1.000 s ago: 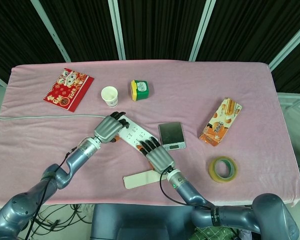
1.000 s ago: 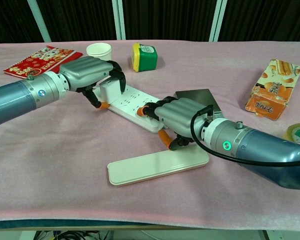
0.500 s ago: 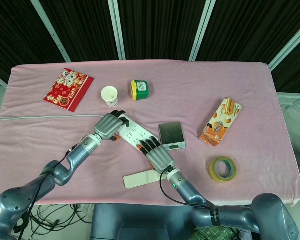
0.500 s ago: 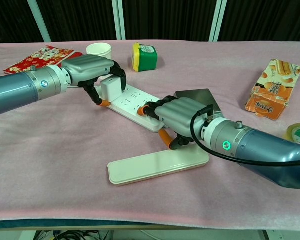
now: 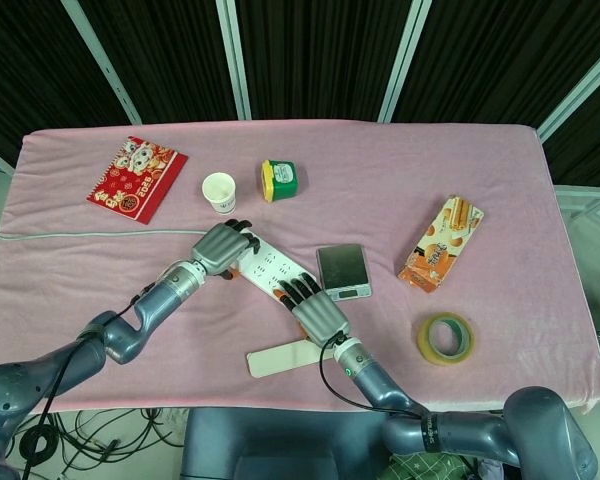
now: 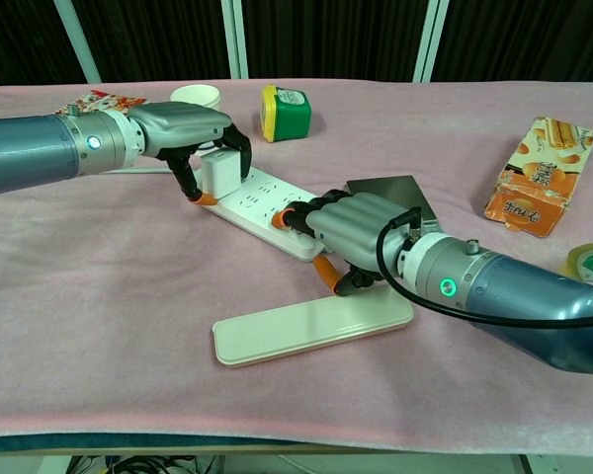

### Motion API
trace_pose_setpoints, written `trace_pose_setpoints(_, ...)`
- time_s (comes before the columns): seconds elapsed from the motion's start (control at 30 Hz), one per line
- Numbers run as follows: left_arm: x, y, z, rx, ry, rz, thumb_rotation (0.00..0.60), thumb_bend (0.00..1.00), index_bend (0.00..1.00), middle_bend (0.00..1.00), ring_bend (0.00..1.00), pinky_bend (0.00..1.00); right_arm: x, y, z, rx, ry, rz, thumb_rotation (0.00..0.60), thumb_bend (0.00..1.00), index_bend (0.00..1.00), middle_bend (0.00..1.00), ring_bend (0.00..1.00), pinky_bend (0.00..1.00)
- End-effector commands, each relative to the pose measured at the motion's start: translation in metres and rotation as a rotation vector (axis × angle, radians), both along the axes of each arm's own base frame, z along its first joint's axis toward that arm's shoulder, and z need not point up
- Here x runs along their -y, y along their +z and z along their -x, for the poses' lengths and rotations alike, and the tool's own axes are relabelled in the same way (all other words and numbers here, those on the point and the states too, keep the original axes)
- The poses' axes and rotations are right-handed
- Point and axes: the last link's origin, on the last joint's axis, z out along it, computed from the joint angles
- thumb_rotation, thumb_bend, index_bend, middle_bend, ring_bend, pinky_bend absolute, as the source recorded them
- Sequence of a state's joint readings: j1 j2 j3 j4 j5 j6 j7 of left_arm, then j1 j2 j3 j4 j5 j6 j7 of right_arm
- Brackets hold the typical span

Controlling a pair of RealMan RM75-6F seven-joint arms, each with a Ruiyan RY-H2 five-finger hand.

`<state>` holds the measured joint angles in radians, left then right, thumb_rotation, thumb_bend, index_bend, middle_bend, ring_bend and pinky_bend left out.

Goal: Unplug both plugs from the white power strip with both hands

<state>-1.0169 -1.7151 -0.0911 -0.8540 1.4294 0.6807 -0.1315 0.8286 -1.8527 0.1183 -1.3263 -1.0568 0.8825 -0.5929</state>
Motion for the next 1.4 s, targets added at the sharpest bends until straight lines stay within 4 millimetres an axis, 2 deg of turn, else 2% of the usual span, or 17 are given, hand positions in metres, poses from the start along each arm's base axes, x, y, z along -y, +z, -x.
trace_pose_setpoints(0.03,-0.003,0.003,-0.005,-0.021,0.005,-0.001,0.6,0.72,0.6,0.54,0.14,0.22,0.0,0.0,0.0,0.0,-0.001,0.0,0.6,0.68,0.11,0.09,0.09,0.04)
trace_pose_setpoints(0.43,0.003,0.003,-0.006,0.065,0.024,-0.06,0.6,0.73,0.67,0.61,0.22,0.3,0.0,0.002,0.003,0.001,-0.005,0.001,0.6,0.68,0.12,0.1,0.1,0.04)
trace_pose_setpoints(0.7,0.005,0.0,-0.002,0.086,0.012,-0.077,0.6,0.73,0.67,0.61,0.22,0.3,-0.002,-0.001,0.003,-0.008,-0.001,-0.014,0.6,0.68,0.16,0.18,0.16,0.05)
trace_pose_setpoints(1.1,0.011,-0.002,-0.001,0.172,0.084,-0.012,0.6,0.73,0.68,0.61,0.22,0.3,-0.002,-0.002,0.004,-0.024,-0.007,-0.027,0.6,0.68,0.16,0.2,0.23,0.08)
trace_pose_setpoints(1.4,0.016,-0.002,0.0,0.193,0.012,-0.058,0.6,0.73,0.68,0.61,0.22,0.31,-0.001,-0.002,0.007,-0.034,-0.02,-0.038,0.6,0.68,0.16,0.2,0.24,0.09)
